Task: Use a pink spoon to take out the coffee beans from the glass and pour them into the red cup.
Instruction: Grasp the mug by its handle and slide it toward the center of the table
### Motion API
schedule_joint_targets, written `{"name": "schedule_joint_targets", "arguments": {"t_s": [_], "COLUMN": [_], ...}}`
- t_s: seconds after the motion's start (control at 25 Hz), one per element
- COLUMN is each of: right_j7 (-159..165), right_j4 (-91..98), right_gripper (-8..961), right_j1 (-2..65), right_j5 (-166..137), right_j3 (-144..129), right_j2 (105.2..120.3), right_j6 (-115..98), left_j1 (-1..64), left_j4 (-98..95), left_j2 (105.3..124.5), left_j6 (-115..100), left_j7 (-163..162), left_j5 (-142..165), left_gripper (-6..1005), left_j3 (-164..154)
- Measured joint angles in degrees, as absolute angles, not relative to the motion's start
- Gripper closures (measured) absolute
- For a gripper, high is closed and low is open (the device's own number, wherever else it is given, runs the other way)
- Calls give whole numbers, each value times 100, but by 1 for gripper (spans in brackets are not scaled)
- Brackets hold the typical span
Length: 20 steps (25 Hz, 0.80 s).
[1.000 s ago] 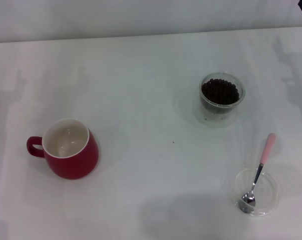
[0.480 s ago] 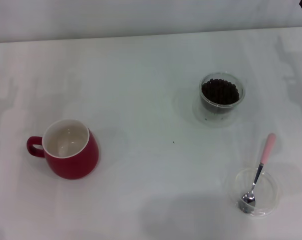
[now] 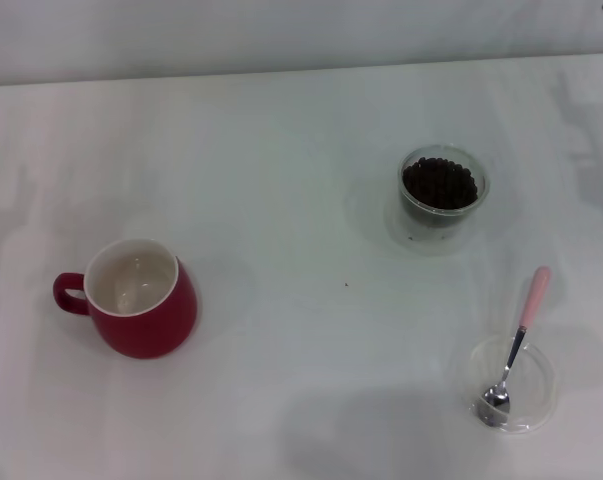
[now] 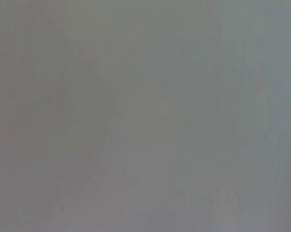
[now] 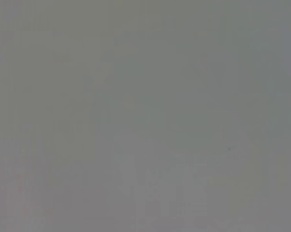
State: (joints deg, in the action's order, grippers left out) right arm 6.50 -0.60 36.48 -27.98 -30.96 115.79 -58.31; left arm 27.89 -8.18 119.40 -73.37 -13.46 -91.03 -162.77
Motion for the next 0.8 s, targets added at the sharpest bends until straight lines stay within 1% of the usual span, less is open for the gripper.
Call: {"name": "schedule_joint_targets", "arguments": {"t_s": [0.28,0.36,0.6,0.8], "right_j7": [651,651,606,617], "right_j4": [201,237,311,403], "right_gripper": [83,83,83,83], "right_j1": [3663,3657,3811,3971], "right_j5": [-2759,-2759,-2762,-2761], "right_j3": [-3052,-3051,-3079,-3056], "right_j2": [11555,11547,11546,11542], "right_j6": [-5576,-5558,-5371,-5319], "left_j1": [1921,1506,693,264], "left_j4": [-977,-1008,-1071,-1019], "left_j2": [11945,11948,11938,11933], "left_j6": [-7938,-8226,-8831,-8943], "left_j7": [-1421,-1422,-1474,-1481], "left_j5": [-8671,-8352,-7780,-7187], "left_gripper": [125,125,123,123], "left_j3": [-16276,-16278,-16277,-16277]}}
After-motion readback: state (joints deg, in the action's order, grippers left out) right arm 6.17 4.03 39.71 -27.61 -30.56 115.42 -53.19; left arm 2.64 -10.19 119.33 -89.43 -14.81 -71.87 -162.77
